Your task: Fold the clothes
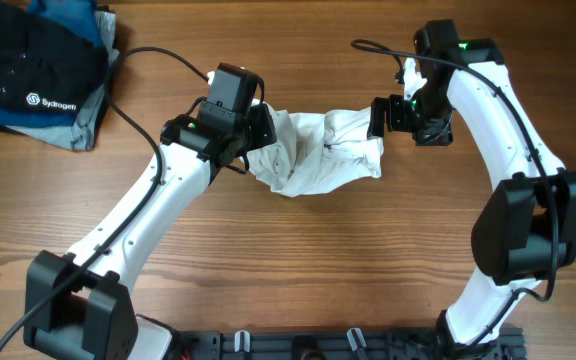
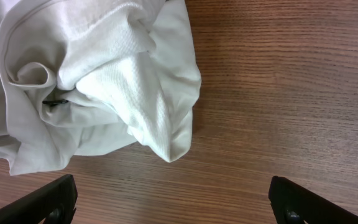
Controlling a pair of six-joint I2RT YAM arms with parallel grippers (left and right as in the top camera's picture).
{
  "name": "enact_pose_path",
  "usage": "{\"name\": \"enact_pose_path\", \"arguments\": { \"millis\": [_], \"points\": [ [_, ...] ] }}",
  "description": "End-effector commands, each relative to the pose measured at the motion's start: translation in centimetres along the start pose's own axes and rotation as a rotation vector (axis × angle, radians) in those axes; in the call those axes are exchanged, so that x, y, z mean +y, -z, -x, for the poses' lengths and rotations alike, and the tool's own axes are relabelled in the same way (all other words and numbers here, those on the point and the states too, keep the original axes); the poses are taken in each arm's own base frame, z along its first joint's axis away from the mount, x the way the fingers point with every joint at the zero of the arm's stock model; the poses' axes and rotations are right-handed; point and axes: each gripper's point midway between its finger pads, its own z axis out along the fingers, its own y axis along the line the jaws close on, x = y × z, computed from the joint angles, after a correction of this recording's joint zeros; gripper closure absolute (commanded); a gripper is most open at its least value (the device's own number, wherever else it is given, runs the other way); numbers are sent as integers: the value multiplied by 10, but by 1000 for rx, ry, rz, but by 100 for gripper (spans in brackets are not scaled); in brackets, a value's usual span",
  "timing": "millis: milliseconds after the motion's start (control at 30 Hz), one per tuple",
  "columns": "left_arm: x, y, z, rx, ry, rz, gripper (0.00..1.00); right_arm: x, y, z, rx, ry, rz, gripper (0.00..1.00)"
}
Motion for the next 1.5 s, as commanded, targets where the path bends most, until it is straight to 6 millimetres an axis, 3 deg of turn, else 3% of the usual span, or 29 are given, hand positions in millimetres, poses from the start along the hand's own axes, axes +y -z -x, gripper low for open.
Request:
{"name": "enact_pose_path", "arguments": {
  "millis": [0,233,433,533,700,867,1000,1200,1467],
  "points": [
    [-12,11,9,-46,-61,-13,96,7,8,3,-26,32,16,0],
    [-12,12,5,-118,-155,112,96,6,8,0,-12,29,15,0],
    [-29,23,14,-190,-206,130,96,5,8,-4,4,15,7,0],
    [-41,32,23,-228,-227,121,96,-16,10,4,-36,-107,-87,0],
    [-46,36,27,-237,-238,112,96,-50,17,12,-67,-256,-90,0],
    [-45,36,26,-235,-239,114,96,-102,26,5,-60,-437,-126,0],
    [-43,28,23,-219,-245,126,96,-130,31,1,-63,-508,-148,0],
    [-21,2,15,-178,-254,242,96,-147,35,-2,-69,-550,-150,0],
    [25,19,21,-206,-287,498,96,-149,35,-3,-65,-556,-150,0]
  ]
}}
